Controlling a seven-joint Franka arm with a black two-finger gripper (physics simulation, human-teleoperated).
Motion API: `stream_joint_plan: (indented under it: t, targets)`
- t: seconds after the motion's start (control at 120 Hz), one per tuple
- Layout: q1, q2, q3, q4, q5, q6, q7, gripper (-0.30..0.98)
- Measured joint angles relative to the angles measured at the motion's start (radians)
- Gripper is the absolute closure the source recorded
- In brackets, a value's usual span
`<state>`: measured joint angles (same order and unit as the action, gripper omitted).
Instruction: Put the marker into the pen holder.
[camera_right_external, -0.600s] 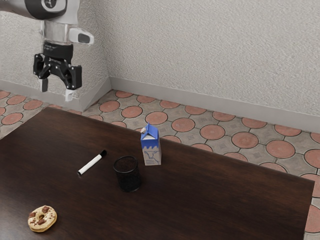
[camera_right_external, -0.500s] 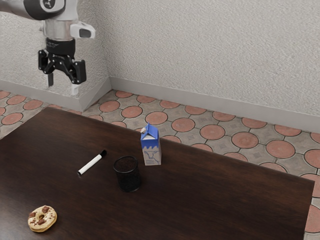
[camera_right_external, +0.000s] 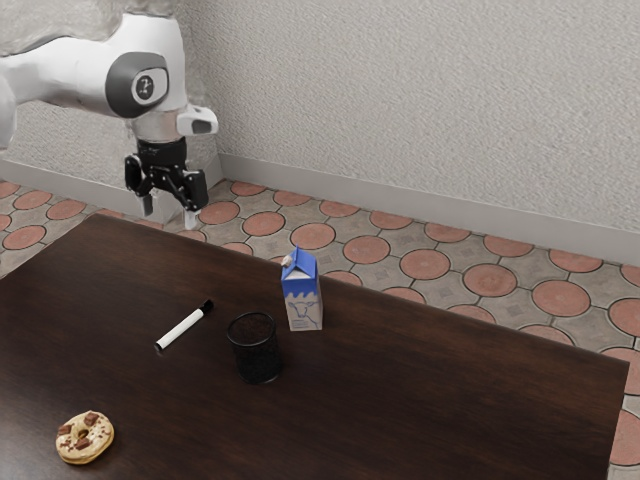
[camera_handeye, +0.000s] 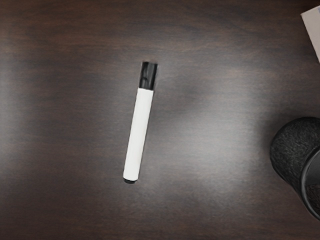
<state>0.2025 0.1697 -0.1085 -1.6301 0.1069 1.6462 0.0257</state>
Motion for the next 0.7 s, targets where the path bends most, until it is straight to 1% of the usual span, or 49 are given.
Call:
stream_joint_plan:
  t: [0.042,0.092,0.217,0.283,0.392,0.45,0.567,0.7]
  targets:
    - [0.014,0.081,0.001,-0.013,-0.002,0.048,0.012,0.0]
    - [0.022,0.145,0.002,-0.018,-0.005,0.099,0.024,0.0]
    - [0.028,0.226,0.002,-0.029,-0.01,0.183,0.05,0.0]
    - [0.039,0.23,0.004,-0.094,-0.011,0.233,0.061,0.0]
    - [0.046,0.185,0.018,-0.278,-0.012,0.351,0.08,0.0]
    - [0.048,0.175,0.023,-0.335,-0.013,0.424,0.095,0.0]
    - [0.06,0.185,0.025,-0.349,-0.014,0.547,0.14,0.0]
    - [0.076,0.251,0.025,-0.299,-0.046,0.638,0.205,0.0]
